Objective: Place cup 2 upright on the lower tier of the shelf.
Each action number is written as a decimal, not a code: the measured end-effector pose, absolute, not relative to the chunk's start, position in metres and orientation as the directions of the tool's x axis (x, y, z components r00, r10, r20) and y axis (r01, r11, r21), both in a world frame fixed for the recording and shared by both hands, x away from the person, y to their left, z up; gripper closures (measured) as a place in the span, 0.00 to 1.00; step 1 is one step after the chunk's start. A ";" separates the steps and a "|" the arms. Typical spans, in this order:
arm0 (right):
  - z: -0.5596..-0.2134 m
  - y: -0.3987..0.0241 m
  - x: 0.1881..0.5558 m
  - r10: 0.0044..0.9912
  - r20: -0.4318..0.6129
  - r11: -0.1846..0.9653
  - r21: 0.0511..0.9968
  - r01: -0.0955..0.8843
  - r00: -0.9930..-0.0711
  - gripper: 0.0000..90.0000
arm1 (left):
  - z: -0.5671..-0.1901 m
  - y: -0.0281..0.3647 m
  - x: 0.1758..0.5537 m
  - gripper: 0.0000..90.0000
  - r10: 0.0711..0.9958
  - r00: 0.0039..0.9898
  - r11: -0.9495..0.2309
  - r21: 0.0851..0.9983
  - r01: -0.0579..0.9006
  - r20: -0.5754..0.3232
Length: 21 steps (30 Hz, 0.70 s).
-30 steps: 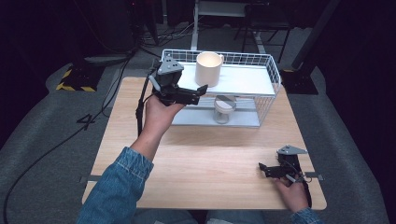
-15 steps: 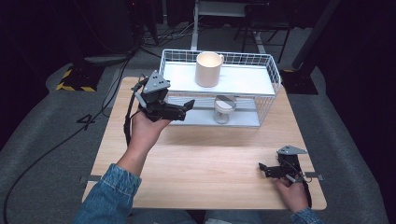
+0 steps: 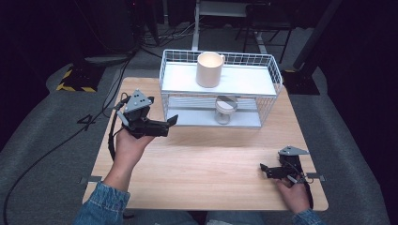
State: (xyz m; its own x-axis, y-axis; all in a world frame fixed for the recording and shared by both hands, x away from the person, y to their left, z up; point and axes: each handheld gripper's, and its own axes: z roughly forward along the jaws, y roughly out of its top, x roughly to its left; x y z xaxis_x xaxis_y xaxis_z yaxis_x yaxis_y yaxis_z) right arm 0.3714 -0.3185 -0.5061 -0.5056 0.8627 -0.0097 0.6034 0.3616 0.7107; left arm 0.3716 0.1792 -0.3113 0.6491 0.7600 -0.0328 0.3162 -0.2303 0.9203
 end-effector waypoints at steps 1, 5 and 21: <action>-0.506 -0.318 0.371 0.863 -0.010 0.362 0.711 0.603 -0.506 0.00 | -0.314 0.182 0.370 0.00 0.763 0.646 -0.232 0.918 0.322 -0.034; -0.506 -0.318 0.371 0.863 -0.010 0.362 0.711 0.603 -0.506 0.00 | -0.327 0.189 0.364 0.00 0.772 0.635 -0.240 0.908 0.344 -0.036; -0.506 -0.318 0.370 0.869 -0.009 0.353 0.711 0.608 -0.494 0.00 | -0.384 0.201 0.348 0.00 0.797 0.602 -0.256 0.869 0.423 -0.059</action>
State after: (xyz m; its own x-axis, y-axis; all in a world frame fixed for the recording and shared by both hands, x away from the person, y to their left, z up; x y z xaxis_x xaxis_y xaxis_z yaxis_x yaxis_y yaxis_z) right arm 0.3698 -0.3179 -0.5062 -0.4939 0.8695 -0.0090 0.6083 0.3529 0.7110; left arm 0.3485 0.2006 -0.3842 0.6016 0.7966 -0.0585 0.4231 -0.2556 0.8693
